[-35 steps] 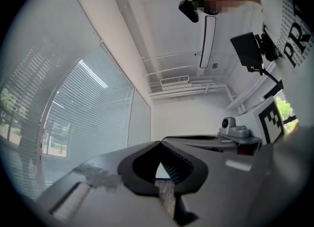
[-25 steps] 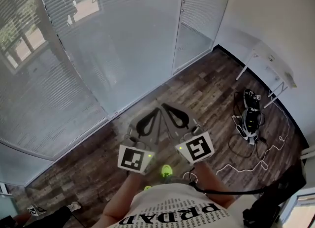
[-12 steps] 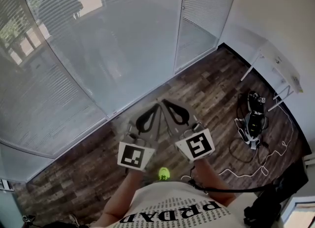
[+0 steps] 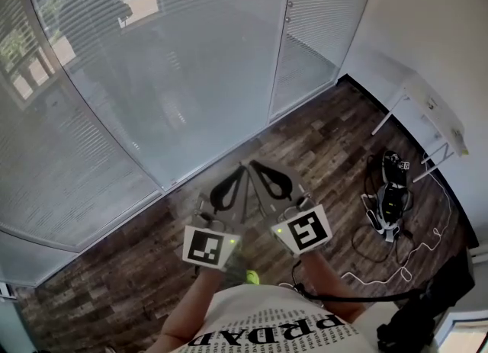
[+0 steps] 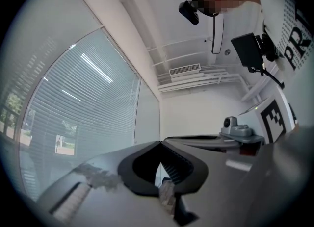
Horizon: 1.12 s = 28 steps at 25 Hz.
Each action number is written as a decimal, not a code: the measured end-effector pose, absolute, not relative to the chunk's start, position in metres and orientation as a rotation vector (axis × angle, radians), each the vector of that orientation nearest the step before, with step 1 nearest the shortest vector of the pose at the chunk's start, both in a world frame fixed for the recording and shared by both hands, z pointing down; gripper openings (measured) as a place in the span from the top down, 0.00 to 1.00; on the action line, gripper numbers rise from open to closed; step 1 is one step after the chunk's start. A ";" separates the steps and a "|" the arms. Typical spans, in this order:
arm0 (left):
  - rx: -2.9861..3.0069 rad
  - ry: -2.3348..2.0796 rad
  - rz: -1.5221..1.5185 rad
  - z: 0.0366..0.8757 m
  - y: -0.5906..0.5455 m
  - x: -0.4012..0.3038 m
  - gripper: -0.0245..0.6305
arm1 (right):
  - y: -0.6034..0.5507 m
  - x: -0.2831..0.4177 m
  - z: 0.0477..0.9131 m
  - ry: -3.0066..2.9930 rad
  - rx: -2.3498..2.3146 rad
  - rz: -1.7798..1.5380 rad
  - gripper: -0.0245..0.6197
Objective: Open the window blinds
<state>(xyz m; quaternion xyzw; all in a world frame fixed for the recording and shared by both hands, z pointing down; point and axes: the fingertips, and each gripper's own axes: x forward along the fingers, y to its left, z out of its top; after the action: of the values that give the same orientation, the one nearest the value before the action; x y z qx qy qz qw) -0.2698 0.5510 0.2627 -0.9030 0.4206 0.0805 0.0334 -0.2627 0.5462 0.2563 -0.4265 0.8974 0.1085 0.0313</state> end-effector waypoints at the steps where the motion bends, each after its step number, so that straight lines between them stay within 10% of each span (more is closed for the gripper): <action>1: -2.783 1.295 0.254 0.263 0.544 -0.271 0.98 | 0.539 -0.264 0.256 2.772 -1.313 0.341 0.95; 28: -2.836 1.149 0.329 0.262 0.340 -0.269 0.98 | 0.333 -0.262 0.256 2.731 -1.436 0.399 0.95</action>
<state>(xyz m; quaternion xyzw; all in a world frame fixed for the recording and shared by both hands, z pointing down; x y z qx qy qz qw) -0.2690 0.3396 0.2623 -0.9210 0.3732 0.1069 0.0321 -0.2624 0.3335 0.2557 -0.4615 0.8777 0.1281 0.0151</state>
